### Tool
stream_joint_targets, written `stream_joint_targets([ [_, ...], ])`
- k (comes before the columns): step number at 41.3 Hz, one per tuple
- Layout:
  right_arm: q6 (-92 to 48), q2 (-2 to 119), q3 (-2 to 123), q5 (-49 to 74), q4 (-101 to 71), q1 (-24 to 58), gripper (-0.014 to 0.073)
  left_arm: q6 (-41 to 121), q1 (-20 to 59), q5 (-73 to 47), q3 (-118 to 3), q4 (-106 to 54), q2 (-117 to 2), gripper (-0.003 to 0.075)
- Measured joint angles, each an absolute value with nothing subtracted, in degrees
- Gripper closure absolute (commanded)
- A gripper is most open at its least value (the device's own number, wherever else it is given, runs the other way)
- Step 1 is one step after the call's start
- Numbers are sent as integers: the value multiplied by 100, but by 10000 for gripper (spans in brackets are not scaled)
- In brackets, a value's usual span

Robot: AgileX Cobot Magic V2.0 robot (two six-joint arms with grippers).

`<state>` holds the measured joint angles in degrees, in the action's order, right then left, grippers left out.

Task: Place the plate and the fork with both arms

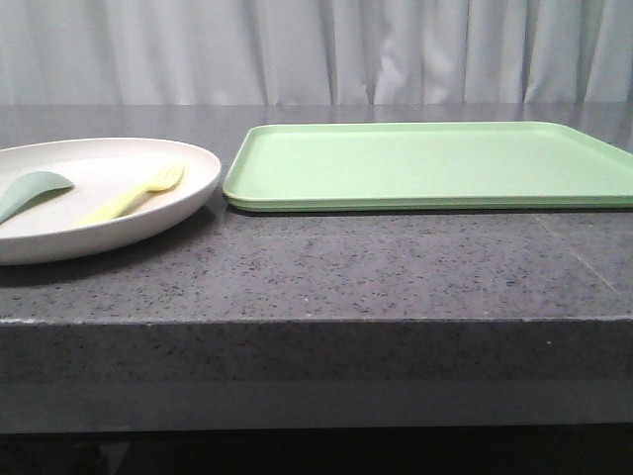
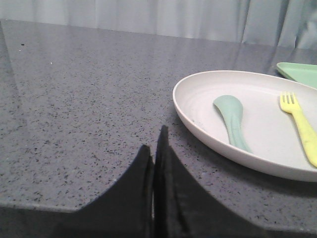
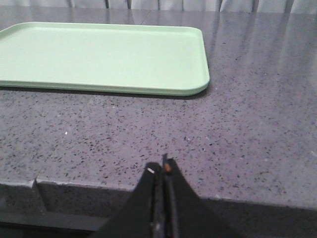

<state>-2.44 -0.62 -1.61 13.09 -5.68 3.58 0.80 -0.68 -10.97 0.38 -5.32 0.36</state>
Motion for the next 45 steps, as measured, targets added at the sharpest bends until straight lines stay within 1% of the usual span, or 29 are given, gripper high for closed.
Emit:
stream_joint_targets([
  [20, -244, -62, -161, 1309, -568, 358, 664, 80, -68, -1097, 38, -532, 36, 738],
  [21, -244, -62, -161, 1309, -568, 358, 664, 80, -68, -1306, 38, -520, 36, 738],
  [45, -244, -62, -161, 1309, -568, 358, 664, 80, -68, -1044, 37, -422, 36, 738],
])
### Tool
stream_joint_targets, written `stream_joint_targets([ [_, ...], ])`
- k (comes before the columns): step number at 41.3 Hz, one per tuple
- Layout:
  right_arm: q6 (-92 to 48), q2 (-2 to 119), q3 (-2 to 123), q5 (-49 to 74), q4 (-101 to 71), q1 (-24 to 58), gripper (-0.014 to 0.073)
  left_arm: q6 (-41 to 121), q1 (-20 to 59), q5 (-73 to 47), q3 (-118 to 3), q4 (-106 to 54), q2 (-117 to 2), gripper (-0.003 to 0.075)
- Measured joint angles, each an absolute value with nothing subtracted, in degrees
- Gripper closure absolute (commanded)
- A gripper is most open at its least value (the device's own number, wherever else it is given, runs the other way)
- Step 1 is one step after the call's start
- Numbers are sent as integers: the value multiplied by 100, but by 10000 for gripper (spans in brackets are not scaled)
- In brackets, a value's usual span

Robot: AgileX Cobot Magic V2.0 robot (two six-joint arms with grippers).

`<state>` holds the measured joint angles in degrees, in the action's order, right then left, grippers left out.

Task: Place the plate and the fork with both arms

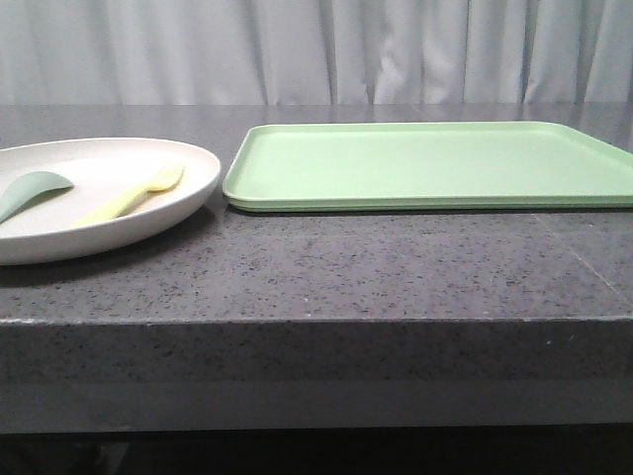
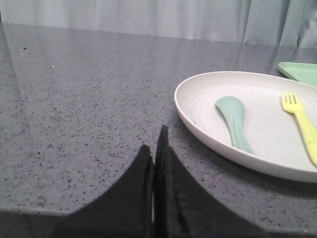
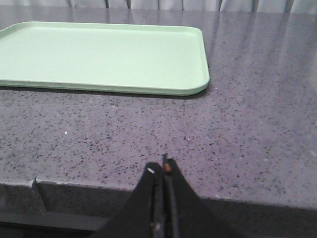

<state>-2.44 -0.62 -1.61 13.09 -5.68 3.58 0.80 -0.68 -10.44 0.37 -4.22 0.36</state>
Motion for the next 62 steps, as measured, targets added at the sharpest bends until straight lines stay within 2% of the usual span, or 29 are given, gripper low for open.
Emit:
stream_joint_targets([
  [21, -244, -62, -161, 1309, -568, 358, 664, 80, -68, -826, 37, -437, 36, 738],
  [38, -255, -62, -69, 964, -568, 358, 664, 80, -68, 443, 26, -502, 36, 738],
  [50, -255, 120, 1314, 1672, -568, 358, 654, 80, -68, 0, -876, -506, 22, 738],
  [62, -255, 1978, 2616, 2306, -568, 358, 654, 80, -68, -853, -2217, -418, -1581, 738],
])
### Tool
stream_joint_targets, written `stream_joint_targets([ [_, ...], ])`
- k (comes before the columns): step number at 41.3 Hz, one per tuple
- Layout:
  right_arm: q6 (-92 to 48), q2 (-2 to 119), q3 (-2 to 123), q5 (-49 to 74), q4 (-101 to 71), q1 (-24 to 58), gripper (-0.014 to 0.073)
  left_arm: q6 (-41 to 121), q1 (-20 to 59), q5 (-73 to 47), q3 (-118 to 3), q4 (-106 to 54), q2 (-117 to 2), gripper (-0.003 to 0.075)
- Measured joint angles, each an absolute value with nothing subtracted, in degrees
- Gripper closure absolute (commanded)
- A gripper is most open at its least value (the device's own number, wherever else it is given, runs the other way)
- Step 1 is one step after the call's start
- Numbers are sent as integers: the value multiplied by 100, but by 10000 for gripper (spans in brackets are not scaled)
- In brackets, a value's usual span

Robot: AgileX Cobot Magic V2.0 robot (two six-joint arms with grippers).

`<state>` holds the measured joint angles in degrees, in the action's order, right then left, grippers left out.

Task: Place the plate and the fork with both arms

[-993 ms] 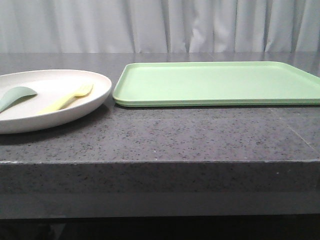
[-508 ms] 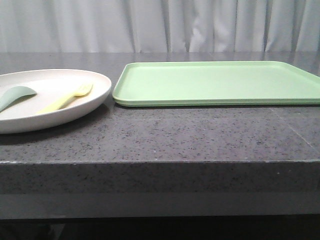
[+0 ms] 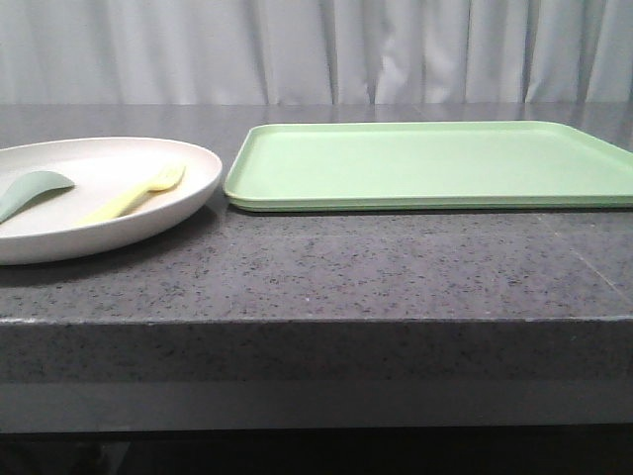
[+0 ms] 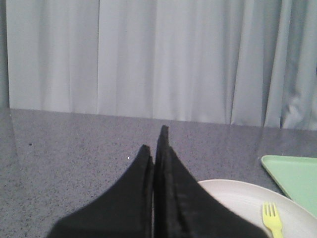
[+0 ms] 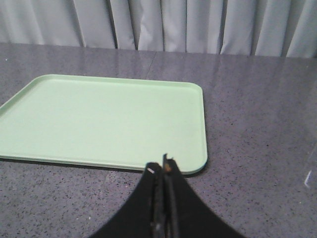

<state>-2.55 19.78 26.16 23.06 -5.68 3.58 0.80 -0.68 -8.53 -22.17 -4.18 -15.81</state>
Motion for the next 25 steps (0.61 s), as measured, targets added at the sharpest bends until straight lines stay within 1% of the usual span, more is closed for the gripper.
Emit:
stream_joint_targets([
  [5, -255, 2589, 2800, 2230, -568, 358, 650, 80, -68, -888, -2564, -404, -2381, 738],
  [7, -255, 2768, 2814, 2121, -568, 358, 635, 80, -68, -899, -2643, -404, -2589, 738],
  [11, -255, 2898, 2814, 2028, -568, 358, 526, 80, -68, -899, -2696, -404, -2804, 736],
  [13, -255, 2925, 2814, 2014, -568, 358, 437, 80, -68, -899, -2696, -404, -2822, 723],
  [14, -255, 2925, 2814, 2004, -568, 358, 379, 80, -68, -899, -2696, -404, -2822, 708],
  [16, -255, 2925, 2814, 2004, -568, 358, 274, 80, -68, -899, -2696, -404, -2822, 650],
  [18, -255, 2925, 2814, 2004, -568, 358, 193, 80, -68, -899, -2700, -404, -2822, 556],
  [20, -255, 2925, 2814, 2004, -568, 358, 103, 80, -68, -899, -2700, -404, -2822, 433],
  [21, -255, 2925, 2814, 2004, -568, 358, 76, 80, -68, -899, -2700, -404, -2822, 374],
  [23, -255, 2925, 2814, 2004, -568, 358, 25, 80, -68, -899, -2700, -404, -2822, 227],
  [25, -255, 2925, 2814, 2004, -568, 358, -4, 80, -68, -899, -2700, -404, -2822, 147],
])
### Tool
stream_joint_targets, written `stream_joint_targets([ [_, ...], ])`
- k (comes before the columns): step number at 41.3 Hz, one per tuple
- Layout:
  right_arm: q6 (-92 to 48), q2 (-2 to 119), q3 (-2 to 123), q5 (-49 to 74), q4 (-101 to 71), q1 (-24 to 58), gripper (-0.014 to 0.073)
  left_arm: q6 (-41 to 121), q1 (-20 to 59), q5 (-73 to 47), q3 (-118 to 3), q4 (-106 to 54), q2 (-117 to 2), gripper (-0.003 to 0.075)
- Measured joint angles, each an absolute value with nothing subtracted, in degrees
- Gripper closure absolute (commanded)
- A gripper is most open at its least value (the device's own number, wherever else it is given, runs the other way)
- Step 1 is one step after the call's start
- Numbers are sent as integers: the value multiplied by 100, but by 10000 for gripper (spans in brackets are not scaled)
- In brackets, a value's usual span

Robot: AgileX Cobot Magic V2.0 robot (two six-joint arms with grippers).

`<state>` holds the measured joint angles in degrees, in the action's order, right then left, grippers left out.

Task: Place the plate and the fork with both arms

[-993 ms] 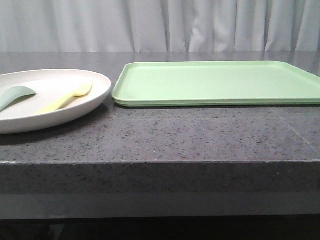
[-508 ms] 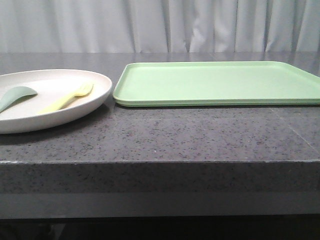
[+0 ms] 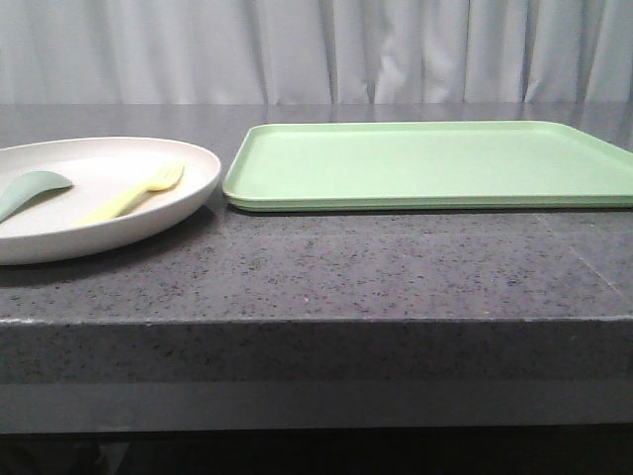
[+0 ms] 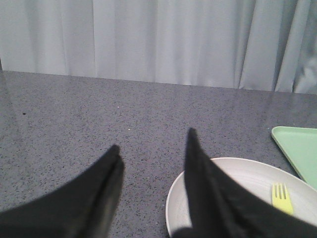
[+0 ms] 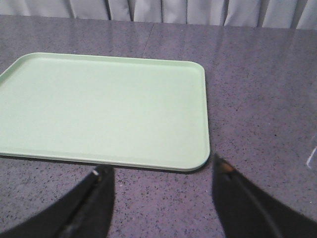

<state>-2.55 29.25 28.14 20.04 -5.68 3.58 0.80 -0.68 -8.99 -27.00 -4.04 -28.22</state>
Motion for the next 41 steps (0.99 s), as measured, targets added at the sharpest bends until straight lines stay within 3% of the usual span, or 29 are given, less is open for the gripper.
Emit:
stream_joint_targets([
  [3, -255, 2925, 2814, 2004, -568, 358, -8, 80, -68, -899, -2700, -416, -2822, 87],
  [18, -255, 2925, 2814, 2004, -568, 358, -8, 80, -68, -1019, -3129, -428, -3390, 102],
  [34, -255, 2925, 2814, 2004, -568, 358, -8, 80, -68, -4203, -5688, -428, -6451, 102],
  [41, -255, 2925, 2814, 2004, -568, 358, -8, 80, -42, -5072, -6476, -418, -7581, 102],
])
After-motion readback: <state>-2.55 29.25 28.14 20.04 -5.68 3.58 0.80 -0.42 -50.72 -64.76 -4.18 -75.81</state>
